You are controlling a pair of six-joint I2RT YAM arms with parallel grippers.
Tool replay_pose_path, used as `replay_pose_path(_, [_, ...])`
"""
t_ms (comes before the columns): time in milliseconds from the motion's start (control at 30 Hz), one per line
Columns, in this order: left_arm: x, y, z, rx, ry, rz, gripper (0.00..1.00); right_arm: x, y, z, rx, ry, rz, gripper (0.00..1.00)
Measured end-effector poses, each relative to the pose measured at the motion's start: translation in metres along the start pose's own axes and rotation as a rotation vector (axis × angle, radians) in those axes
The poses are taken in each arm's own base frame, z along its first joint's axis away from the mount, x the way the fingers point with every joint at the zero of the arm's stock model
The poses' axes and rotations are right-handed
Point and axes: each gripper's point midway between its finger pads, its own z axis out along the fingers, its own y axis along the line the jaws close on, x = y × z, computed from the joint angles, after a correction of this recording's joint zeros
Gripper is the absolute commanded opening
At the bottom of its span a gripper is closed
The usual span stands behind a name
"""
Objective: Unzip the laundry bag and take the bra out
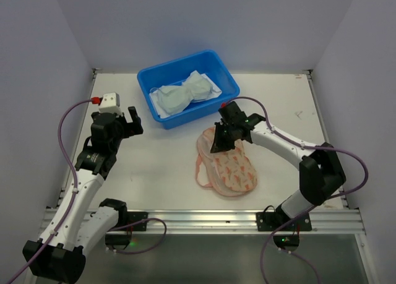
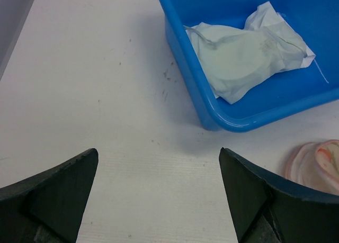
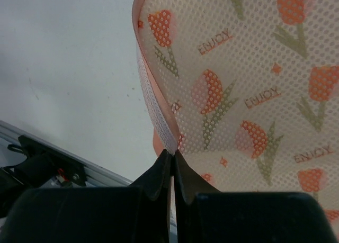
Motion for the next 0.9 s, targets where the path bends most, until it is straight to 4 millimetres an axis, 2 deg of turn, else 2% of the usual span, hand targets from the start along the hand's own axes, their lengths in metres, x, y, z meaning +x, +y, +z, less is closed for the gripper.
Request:
replay_pose_path(100, [0.0,-0.001,0.0,0.005,0.002,0.0,1.0,0.014,0.008,0.021,-0.022,0.06,0.003,0.14])
replay_pose_path(133, [0.0,-0.001,0.0,0.005,0.002,0.0,1.0,0.018,0.01,0.027,-0.029,0.076,0.001,0.23])
replay_pose_path(200, [0.0,-0.001,0.0,0.008,0.002,0.0,1.0,0.026,0.017,0.039,-0.049,0.105,-0.003,0.32])
replay_pose_path(233, [0.0,-0.001,0.0,0.008,0.002,0.0,1.0,0.031,0.02,0.041,-0.064,0.119,-0.009,0.45])
replay_pose_path(300, [0.0,-0.001,0.0,0.008,0.002,0.0,1.0,0.036,0.027,0.043,-0.091,0.136,-0.018,0.58])
replay_pose_path(333, [0.0,-0.001,0.0,0.008,0.001,0.0,1.0,0.037,0.031,0.042,-0.106,0.137,-0.022,0.69])
replay_pose_path(400, [-0.001,-0.002,-0.001,0.01,-0.003,-0.001,1.0,0.036,0.036,0.038,-0.132,0.13,-0.042,0.79])
replay_pose_path(433, [-0.001,-0.002,-0.001,0.011,-0.005,-0.002,1.0,0.034,0.037,0.035,-0.136,0.122,-0.054,0.88])
replay_pose_path(467, [-0.002,-0.002,-0.002,0.013,-0.007,-0.002,1.0,0.032,0.039,0.03,-0.143,0.109,-0.066,0.91])
replay_pose_path(533, [-0.003,-0.003,-0.004,0.02,-0.012,-0.004,1.0,0.024,0.044,0.017,-0.153,0.064,-0.094,0.98])
replay_pose_path(600, [-0.004,-0.003,-0.005,0.024,-0.015,-0.007,1.0,0.008,0.047,-0.002,-0.161,-0.022,-0.124,0.99])
replay_pose_path(700, [-0.006,-0.004,-0.01,0.026,-0.012,-0.011,1.0,-0.026,0.043,-0.046,-0.179,-0.191,-0.123,0.99])
replay_pose_path(767, [-0.009,-0.004,-0.014,0.028,-0.014,-0.019,1.0,-0.059,0.026,-0.085,-0.176,-0.338,-0.073,0.99])
replay_pose_path(833, [-0.013,-0.004,-0.019,0.029,-0.014,-0.032,1.0,-0.092,-0.007,-0.127,-0.135,-0.509,0.003,0.99])
replay_pose_path(900, [-0.015,-0.004,-0.023,0.028,-0.011,-0.041,1.0,-0.112,-0.043,-0.165,-0.061,-0.663,0.069,0.99])
